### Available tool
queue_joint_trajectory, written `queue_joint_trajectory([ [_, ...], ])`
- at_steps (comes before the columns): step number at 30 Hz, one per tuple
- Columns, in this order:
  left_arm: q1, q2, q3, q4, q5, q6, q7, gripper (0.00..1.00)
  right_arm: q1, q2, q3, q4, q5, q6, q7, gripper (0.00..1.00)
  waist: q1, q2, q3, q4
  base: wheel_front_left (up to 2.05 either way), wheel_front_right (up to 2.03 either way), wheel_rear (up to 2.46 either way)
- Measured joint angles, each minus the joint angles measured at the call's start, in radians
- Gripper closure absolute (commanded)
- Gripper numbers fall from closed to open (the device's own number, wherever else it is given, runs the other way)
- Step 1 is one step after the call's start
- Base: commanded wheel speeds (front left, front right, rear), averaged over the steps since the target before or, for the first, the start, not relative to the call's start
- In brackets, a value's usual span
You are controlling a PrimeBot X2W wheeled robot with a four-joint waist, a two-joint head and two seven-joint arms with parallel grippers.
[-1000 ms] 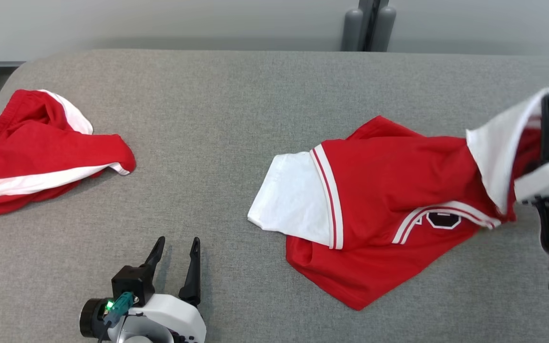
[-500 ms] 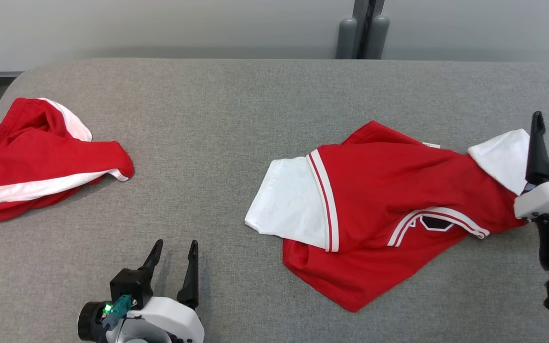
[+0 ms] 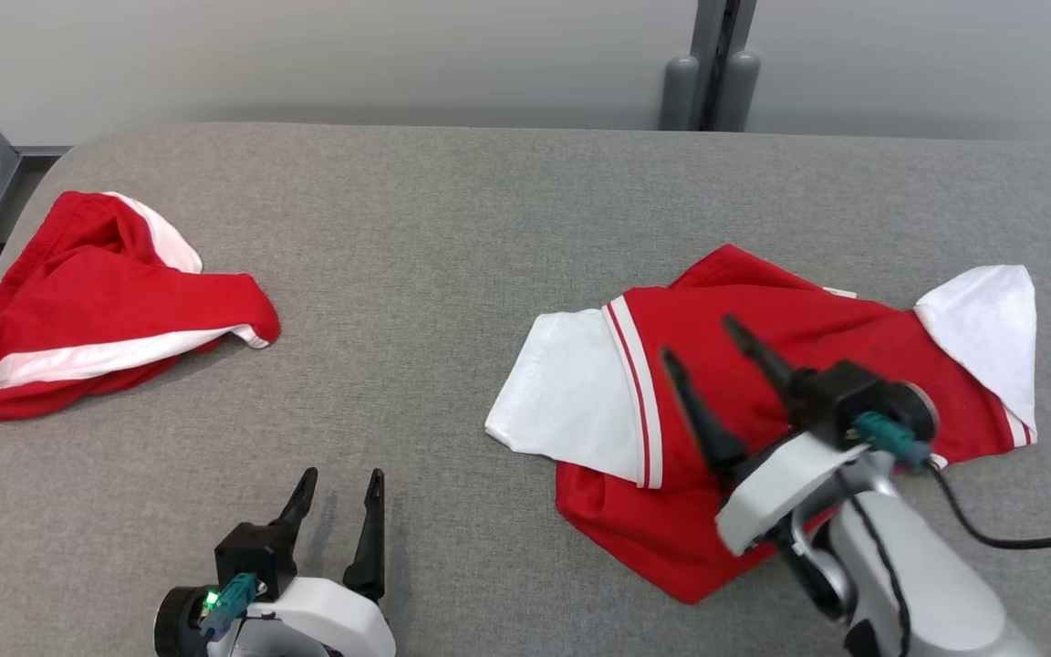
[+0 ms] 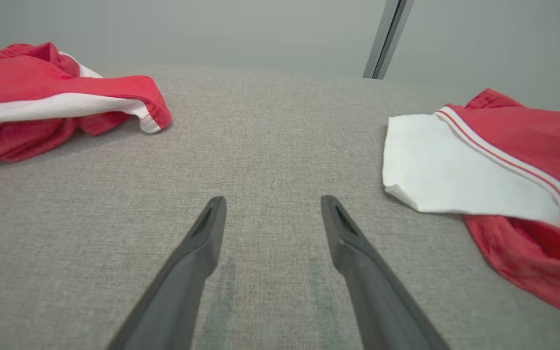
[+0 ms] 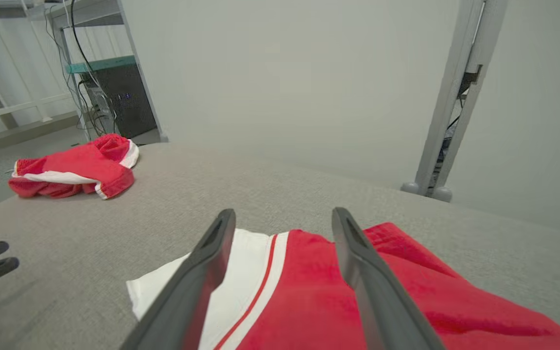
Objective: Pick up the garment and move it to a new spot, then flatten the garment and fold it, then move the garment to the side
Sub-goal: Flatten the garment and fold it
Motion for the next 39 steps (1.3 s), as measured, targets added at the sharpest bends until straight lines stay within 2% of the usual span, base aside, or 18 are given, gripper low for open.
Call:
queue_joint_trajectory([
  [6,0.01,0.0,-0.011,0.002,-0.01,0.0,0.0,0.0,-0.047,0.0,0.3,0.048,0.103,0.0,0.019,0.0,0.0,0.0,-0.003,0.036,0.0,0.0,0.0],
  [11,0.011,0.0,-0.039,-0.001,-0.03,0.005,0.0,0.0,-0.109,-0.005,0.452,0.111,0.164,0.0,0.045,0.0,0.0,0.0,-0.002,0.078,0.0,0.0,0.0],
  [17,0.01,0.0,-0.068,-0.019,-0.056,0.015,0.0,0.0,-0.171,-0.001,0.518,0.221,0.217,0.0,0.057,0.0,0.0,0.0,0.011,0.142,0.0,0.0,0.0],
  [26,0.0,0.0,-0.104,-0.036,-0.083,0.027,0.0,0.0,-0.24,0.009,0.54,0.39,0.234,0.0,0.058,0.16,0.0001,0.0,0.058,0.226,0.0,0.0,0.0],
  [28,-0.005,0.001,-0.108,-0.04,-0.09,0.031,0.0,0.0,-0.245,0.013,0.552,0.411,0.236,0.0,0.058,0.25,0.0,0.0,0.072,0.24,0.0,0.0,0.0],
  [29,-0.006,0.001,-0.109,-0.041,-0.09,0.031,0.0,0.0,-0.25,0.016,0.559,0.42,0.243,0.0,0.058,0.38,0.0,0.0,0.078,0.246,0.0,0.0,0.0],
  [31,-0.007,0.0,-0.109,-0.043,-0.092,0.035,0.0,0.0,-0.263,0.019,0.568,0.433,0.246,0.0,0.055,0.87,0.0,0.0,0.088,0.253,0.0,0.0,0.0],
  [32,-0.007,0.001,-0.109,-0.043,-0.093,0.037,0.0,0.0,-0.268,0.018,0.571,0.439,0.252,0.0,0.051,1.0,0.0,0.0,0.092,0.255,0.0,0.0,0.0],
  [36,-0.007,0.001,-0.101,-0.045,-0.094,0.042,0.0,0.0,-0.288,0.013,0.539,0.452,0.26,0.0,0.019,1.0,0.0,0.0,0.092,0.239,0.0,0.0,0.0],
  [39,-0.008,0.0,-0.087,-0.047,-0.086,0.043,0.0,0.0,-0.328,-0.029,0.408,0.39,0.259,0.0,0.006,1.0,0.0001,0.0,0.084,0.201,0.0,0.0,0.0],
])
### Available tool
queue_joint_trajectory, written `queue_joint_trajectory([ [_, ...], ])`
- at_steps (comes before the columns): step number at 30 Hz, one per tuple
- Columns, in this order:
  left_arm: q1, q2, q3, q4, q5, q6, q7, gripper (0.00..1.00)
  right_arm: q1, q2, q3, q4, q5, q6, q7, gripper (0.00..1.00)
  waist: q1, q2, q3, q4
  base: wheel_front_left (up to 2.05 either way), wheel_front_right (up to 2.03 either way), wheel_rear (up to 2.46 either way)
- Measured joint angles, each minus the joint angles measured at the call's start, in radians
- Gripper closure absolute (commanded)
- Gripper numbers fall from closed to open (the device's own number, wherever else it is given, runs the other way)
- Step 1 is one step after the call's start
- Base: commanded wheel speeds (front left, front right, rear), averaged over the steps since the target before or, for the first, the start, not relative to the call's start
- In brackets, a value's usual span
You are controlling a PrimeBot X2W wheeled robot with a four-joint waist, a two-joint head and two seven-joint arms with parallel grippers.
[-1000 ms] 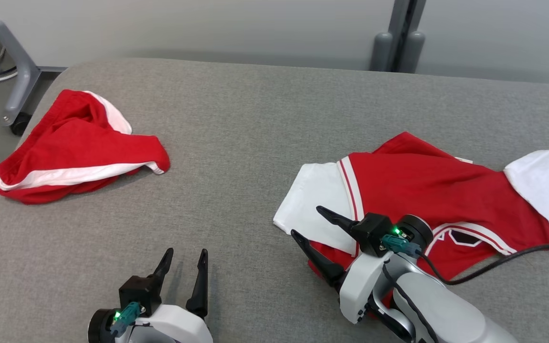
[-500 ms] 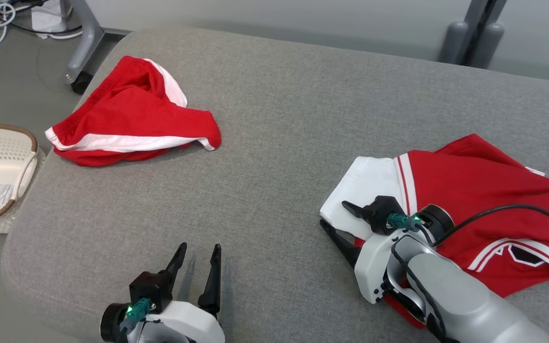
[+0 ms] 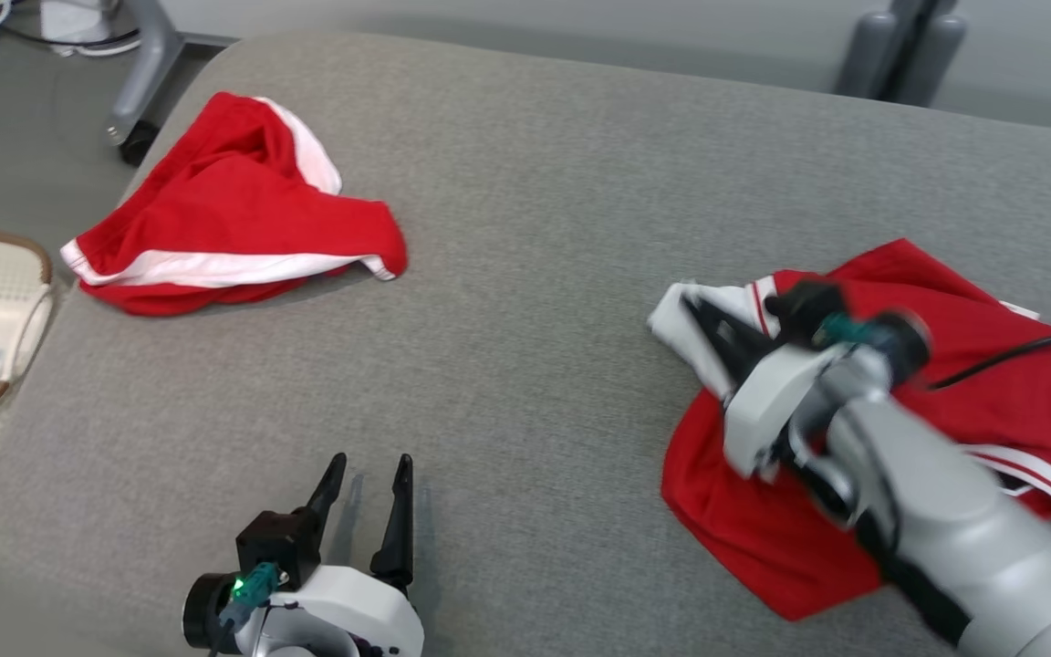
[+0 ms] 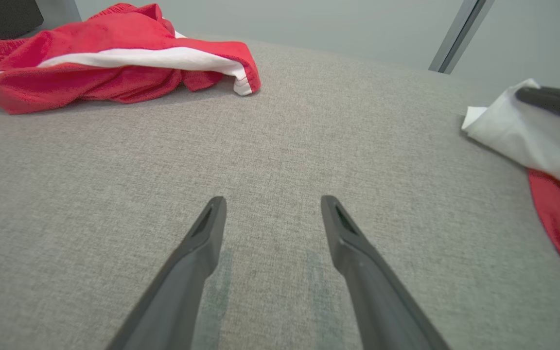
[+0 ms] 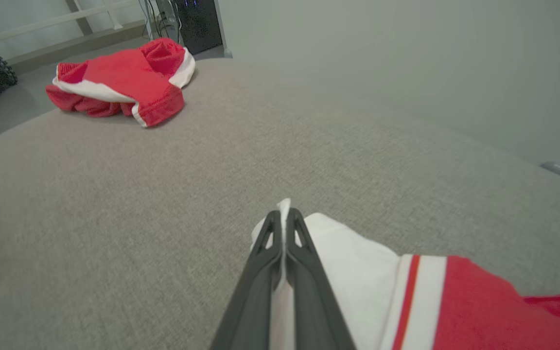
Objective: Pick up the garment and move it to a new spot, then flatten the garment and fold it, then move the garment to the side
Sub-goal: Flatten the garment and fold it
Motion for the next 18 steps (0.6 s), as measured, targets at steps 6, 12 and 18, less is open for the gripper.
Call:
queue_joint_trajectory([
  [6,-0.007,0.0,0.028,-0.001,0.027,-0.012,0.0,0.0,0.049,-0.15,-0.308,-0.262,-0.138,0.0,-0.005,1.0,0.0,0.0,-0.022,-0.086,0.0,0.0,0.0],
  [12,-0.013,0.0,0.043,0.002,0.043,-0.022,0.0,0.0,0.169,-0.219,-0.553,-0.434,-0.229,0.0,-0.006,1.0,0.0,0.0,-0.043,-0.187,0.0,0.0,0.0],
  [18,-0.021,0.0,0.04,0.01,0.051,-0.037,0.0,0.0,0.306,-0.219,-0.688,-0.496,-0.265,0.0,-0.006,1.0,-0.0001,0.0,-0.058,-0.277,0.0,0.0,0.0],
])
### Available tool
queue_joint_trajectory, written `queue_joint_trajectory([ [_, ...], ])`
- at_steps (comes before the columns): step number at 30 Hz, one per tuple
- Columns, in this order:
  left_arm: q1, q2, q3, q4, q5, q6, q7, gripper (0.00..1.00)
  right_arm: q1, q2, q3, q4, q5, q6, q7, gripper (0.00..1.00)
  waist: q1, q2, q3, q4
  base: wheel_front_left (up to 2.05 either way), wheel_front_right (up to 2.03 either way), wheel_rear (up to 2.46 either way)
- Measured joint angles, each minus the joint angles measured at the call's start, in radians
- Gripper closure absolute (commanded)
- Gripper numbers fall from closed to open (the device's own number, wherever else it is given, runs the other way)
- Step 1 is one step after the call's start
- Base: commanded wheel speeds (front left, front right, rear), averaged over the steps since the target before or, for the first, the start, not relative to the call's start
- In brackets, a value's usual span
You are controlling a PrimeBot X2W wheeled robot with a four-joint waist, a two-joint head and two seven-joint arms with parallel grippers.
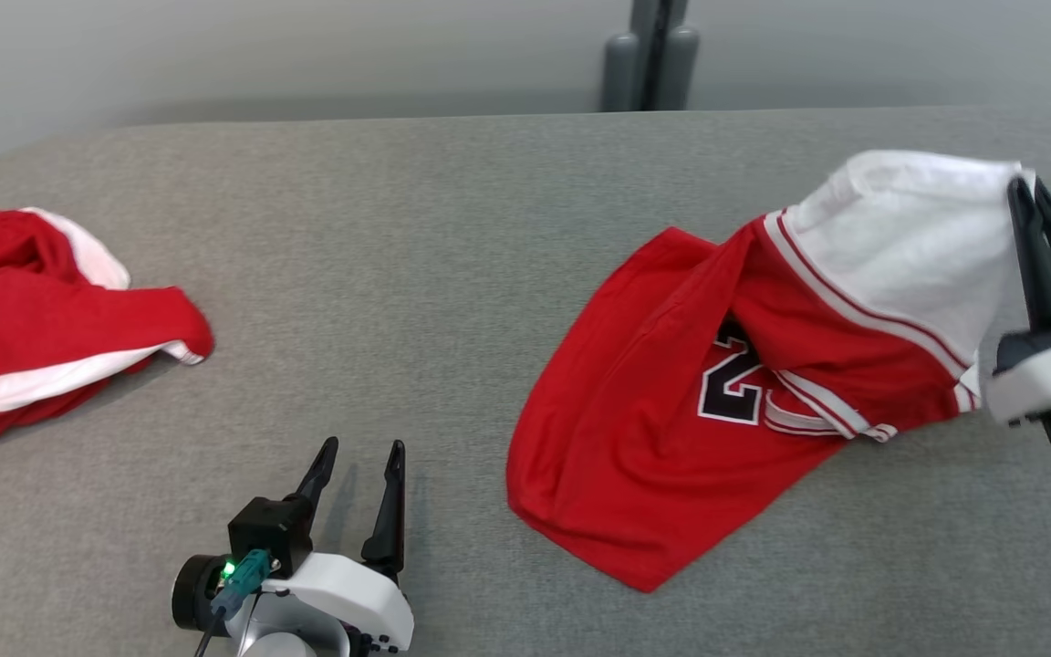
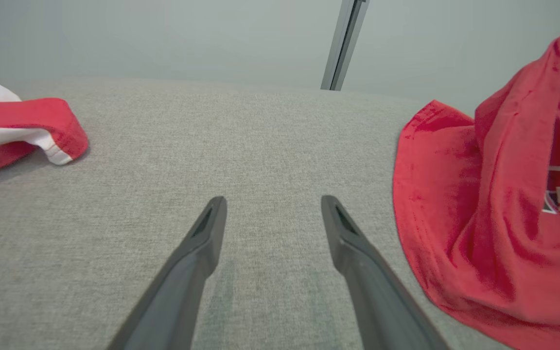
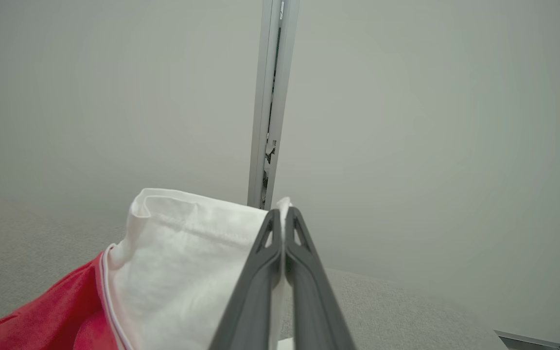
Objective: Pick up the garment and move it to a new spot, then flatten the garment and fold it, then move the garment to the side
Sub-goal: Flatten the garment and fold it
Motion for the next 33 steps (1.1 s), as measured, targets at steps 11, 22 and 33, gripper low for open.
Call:
queue_joint_trajectory([
  [11,-0.02,0.0,-0.026,0.021,0.007,-0.016,0.0,0.0,0.231,0.03,-0.085,0.035,-0.056,0.0,0.0,1.0,0.0,0.0,0.01,-0.06,0.0,0.0,0.0],
  [22,-0.024,0.0,-0.08,0.089,-0.059,-0.124,0.0,0.0,0.219,0.106,-0.125,0.035,-0.086,0.0,0.0,0.0,0.0,0.0,0.017,-0.08,0.0,0.0,0.0],
  [33,-0.067,0.0,-0.239,0.176,-0.188,-0.182,-0.001,0.0,0.203,0.14,-0.142,-0.009,-0.131,0.0,0.0,0.0,0.0,0.0,0.018,-0.072,0.0,0.0,0.0],
])
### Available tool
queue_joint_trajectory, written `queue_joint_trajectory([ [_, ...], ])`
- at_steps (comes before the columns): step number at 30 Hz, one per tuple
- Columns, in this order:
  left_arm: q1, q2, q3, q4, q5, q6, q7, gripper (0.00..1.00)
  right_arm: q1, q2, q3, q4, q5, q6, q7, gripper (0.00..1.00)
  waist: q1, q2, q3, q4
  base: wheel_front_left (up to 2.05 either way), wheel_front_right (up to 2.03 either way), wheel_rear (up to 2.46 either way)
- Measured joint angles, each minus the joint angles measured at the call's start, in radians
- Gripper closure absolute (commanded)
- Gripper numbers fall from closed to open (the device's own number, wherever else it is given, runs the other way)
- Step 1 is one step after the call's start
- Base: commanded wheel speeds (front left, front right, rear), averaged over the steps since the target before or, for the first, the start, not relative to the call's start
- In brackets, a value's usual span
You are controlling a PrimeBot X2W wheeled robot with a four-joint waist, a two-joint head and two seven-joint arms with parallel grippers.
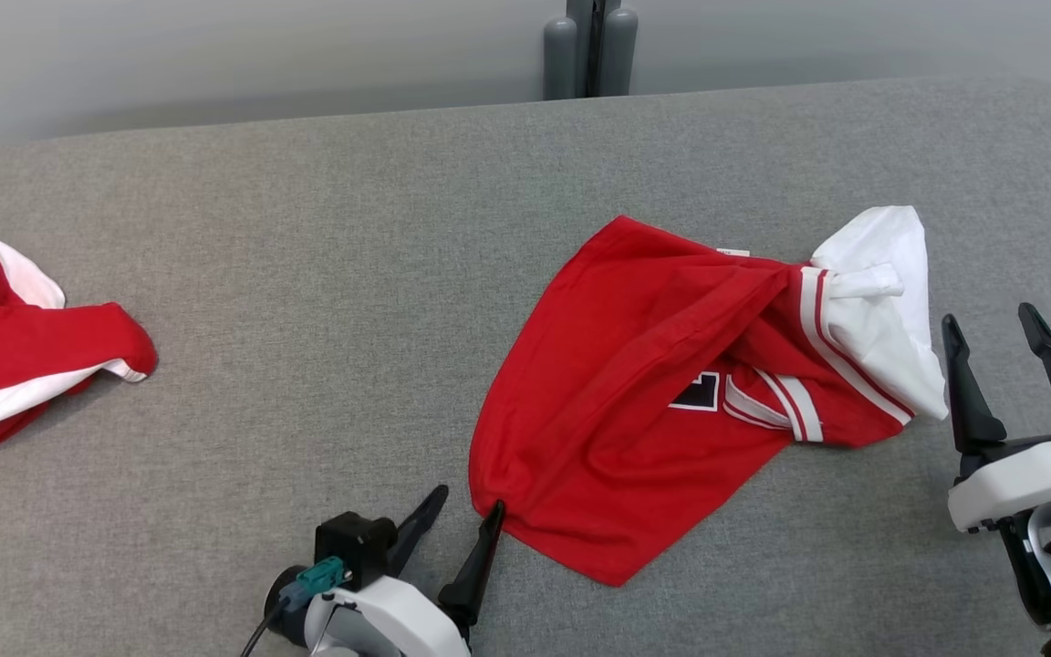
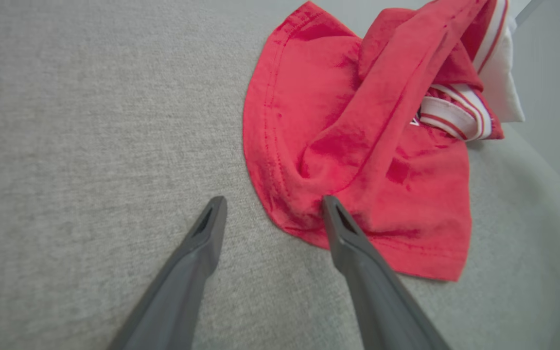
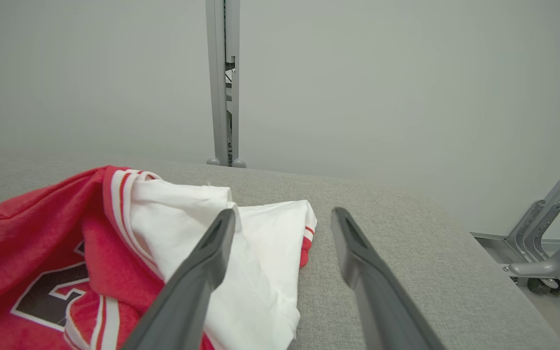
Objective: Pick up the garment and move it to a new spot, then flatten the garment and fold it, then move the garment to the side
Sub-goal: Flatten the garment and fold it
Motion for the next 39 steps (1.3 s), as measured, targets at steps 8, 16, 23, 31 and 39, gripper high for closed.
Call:
queue_joint_trajectory([
  [8,-0.067,0.003,-0.074,0.07,-0.008,0.007,-0.005,0.55,-0.025,0.003,0.015,-0.014,-0.001,0.0,0.0,0.0,0.0,0.0,0.017,-0.011,0.0,0.0,0.0],
  [16,-0.104,-0.005,-0.076,0.111,-0.044,0.054,-0.003,1.0,-0.028,0.004,0.006,-0.025,-0.002,0.0,0.0,0.0,0.0,0.0,0.021,-0.011,0.0,0.0,0.0],
  [23,-0.105,0.029,0.138,0.042,0.027,0.113,0.0,1.0,-0.022,0.028,-0.004,-0.02,-0.001,0.0,0.0,0.0,0.0,0.0,0.002,0.022,0.0,0.0,0.0],
  [31,-0.146,0.105,0.305,-0.005,0.13,0.115,0.0,1.0,-0.016,0.061,0.008,0.003,0.001,0.0,0.0,0.0,0.0,0.0,-0.022,0.042,0.0,0.0,0.0],
  [39,-0.087,0.073,0.401,0.032,0.19,0.104,0.0,0.58,-0.006,0.088,0.041,0.021,0.012,0.0,0.0,0.0,0.0,0.0,-0.044,0.021,0.0,0.0,0.0],
])
